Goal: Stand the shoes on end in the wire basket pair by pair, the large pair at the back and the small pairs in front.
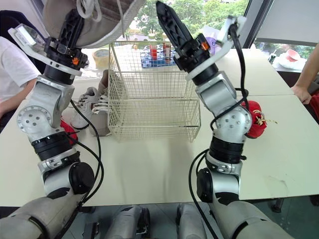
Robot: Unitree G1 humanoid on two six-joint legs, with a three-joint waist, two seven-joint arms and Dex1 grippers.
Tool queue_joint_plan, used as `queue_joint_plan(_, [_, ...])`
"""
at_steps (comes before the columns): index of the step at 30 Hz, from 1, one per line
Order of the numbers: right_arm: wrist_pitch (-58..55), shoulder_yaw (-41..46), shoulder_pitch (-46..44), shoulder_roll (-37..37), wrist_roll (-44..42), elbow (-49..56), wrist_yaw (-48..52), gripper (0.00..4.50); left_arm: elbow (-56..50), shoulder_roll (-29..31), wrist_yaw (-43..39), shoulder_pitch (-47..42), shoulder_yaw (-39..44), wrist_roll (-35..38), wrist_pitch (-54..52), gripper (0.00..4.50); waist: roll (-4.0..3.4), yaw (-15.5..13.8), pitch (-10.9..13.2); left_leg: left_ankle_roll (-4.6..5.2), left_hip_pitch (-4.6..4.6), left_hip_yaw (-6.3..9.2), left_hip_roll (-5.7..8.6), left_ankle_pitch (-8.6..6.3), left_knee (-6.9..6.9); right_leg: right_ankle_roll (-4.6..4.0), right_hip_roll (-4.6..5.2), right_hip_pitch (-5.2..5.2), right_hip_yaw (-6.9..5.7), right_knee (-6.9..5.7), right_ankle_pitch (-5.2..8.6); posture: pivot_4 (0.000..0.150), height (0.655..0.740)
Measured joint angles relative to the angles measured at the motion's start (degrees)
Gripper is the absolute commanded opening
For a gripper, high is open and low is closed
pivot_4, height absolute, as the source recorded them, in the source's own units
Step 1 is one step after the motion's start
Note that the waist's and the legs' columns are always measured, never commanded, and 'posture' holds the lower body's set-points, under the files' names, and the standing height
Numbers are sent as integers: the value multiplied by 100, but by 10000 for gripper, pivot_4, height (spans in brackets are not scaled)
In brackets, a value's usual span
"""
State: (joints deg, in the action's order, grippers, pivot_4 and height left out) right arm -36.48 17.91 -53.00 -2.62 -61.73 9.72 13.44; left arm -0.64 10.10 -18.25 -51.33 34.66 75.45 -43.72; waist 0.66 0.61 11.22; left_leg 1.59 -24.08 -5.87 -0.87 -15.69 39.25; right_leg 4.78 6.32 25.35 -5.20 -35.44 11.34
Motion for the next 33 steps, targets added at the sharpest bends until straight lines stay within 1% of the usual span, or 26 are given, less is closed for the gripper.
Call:
queue_joint_plan(4, [206, -80, -50, 20, 30, -126, 44, 44564, -149, -84, 94, 230, -116, 174, 89, 8353, 1, -2, -1, 6, -5, 1, 2, -2, 2, 6, 0, -4, 0, 11, -4, 1500, 7400])
queue_joint_plan(14, [263, -182, -90, -54, 28, -306, 217, 44564, -383, -241, 133, 657, -555, 172, 450, 8353, 1, 18, -1, 6, -5, 3, -4, -2, 1, 7, -10, -1, 0, 14, -4, 1500, 7400])
queue_joint_plan(19, [257, -254, -205, -10, -53, -309, 225, 44564, -389, -351, 303, 674, -784, 143, 550, 8353, 1, 0, -1, 7, -6, 4, -3, -2, 1, 6, -9, -3, 0, 19, -4, 1500, 7400])
queue_joint_plan(21, [215, -344, -209, -10, -98, -269, 235, 44564, -387, -403, 374, 673, -831, 236, 558, 8353, 1, 9, -1, 7, -8, 4, -3, -3, 1, 6, -9, -2, 0, 18, -5, 1500, 7400])
queue_joint_plan(27, [200, -393, -193, -12, -158, -256, 201, 44564, -404, -329, 367, 712, -975, 282, 534, 8353, 1, 14, -1, 7, -8, 4, -4, -3, 1, 6, -11, -1, 0, 18, -4, 1500, 7400])
queue_joint_plan(28, [205, -396, -192, -11, -158, -256, 187, 42353, -407, -330, 360, 739, -999, 286, 531, 8353, 1, 15, -1, 7, -8, 4, -4, -3, 1, 6, -11, -1, 0, 18, -4, 1500, 7400])
queue_joint_plan(30, [238, -397, -179, -5, -146, -257, 144, 36491, -420, -335, 351, 797, -1032, 344, 535, 8353, 1, 14, -1, 7, -8, 4, -4, -3, 1, 6, -11, -1, 0, 19, -4, 1500, 7400])
queue_joint_plan(33, [337, -402, -175, -5, -95, -262, 147, 21908, -502, -334, 340, 817, -1065, 406, 553, 8353, 1, 7, -1, 7, -9, 4, -4, -3, 1, 6, -11, -1, 0, 20, -4, 1500, 7400])
